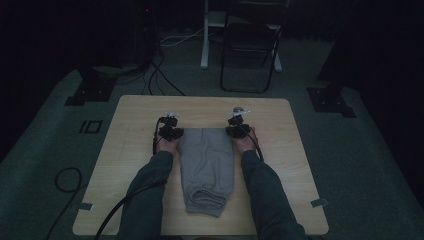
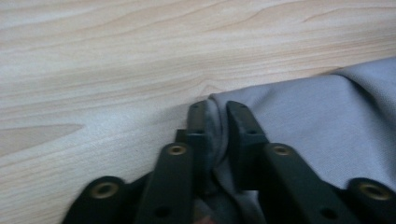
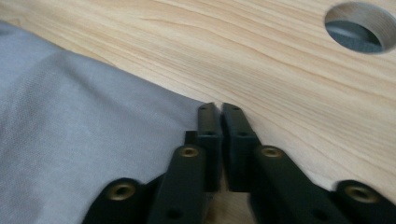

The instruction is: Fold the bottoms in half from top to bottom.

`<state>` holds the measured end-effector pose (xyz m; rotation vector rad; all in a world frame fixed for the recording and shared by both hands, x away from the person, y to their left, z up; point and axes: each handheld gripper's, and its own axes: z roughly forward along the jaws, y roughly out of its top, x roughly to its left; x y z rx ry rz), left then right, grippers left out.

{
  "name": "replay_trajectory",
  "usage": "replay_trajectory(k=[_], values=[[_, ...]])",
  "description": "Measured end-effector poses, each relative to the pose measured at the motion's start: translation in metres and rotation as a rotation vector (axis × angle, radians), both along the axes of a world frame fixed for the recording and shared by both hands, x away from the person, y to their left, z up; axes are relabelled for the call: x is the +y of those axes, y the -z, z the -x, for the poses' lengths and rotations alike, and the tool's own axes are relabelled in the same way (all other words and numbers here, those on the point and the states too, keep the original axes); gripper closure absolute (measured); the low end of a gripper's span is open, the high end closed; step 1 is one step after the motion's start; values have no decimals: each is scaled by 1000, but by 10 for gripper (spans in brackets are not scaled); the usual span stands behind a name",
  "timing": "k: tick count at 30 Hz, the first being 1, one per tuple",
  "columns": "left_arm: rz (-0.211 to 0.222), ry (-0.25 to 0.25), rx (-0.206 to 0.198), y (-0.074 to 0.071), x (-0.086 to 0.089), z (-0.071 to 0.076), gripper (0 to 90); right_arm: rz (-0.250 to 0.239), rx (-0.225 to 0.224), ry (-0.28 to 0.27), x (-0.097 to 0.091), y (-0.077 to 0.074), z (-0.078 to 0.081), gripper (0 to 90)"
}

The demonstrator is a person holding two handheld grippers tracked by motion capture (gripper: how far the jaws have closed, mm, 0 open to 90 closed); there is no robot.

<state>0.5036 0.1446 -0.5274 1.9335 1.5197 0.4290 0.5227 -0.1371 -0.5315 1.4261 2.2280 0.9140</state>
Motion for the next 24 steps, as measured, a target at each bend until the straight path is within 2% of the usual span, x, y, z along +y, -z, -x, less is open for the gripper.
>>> replay_trajectory(k=[1,2,4,6,7,8,10,12,15,17,20,22,23,24], values=[[0,0,0,0,0,0,838,-3,3,13,-2,0,0,885],[22,-26,-3,1,6,1,845,-10,12,41,-7,-1,0,887],[13,-60,-7,1,9,2,871,-3,14,56,-8,-1,0,886],[28,-95,5,2,14,1,877,1,14,98,-11,-2,0,878],[25,-93,4,3,15,2,832,-12,19,109,-12,-2,-1,854],[30,-91,-3,3,16,2,785,-29,22,108,-14,-2,-2,772],[73,-82,-17,2,17,3,684,-65,17,86,-16,-3,-2,674],[91,-63,-38,-1,14,2,618,-69,-2,83,-15,-5,-2,605],[103,-36,-52,-6,6,-1,570,-84,-29,79,-13,-8,-2,592],[88,-18,-52,-8,-2,-5,564,-76,-42,56,-9,-8,-2,602],[56,0,-48,-6,-13,-8,596,-44,-40,42,-6,-5,-3,644],[28,17,-33,-4,-19,-9,740,-33,-25,47,-6,-2,-3,703],[28,17,-33,-4,-19,-9,826,-29,-20,47,-7,-1,-4,748],[15,20,-35,-3,-21,-8,826,-29,-20,47,-7,-1,-4,748]])
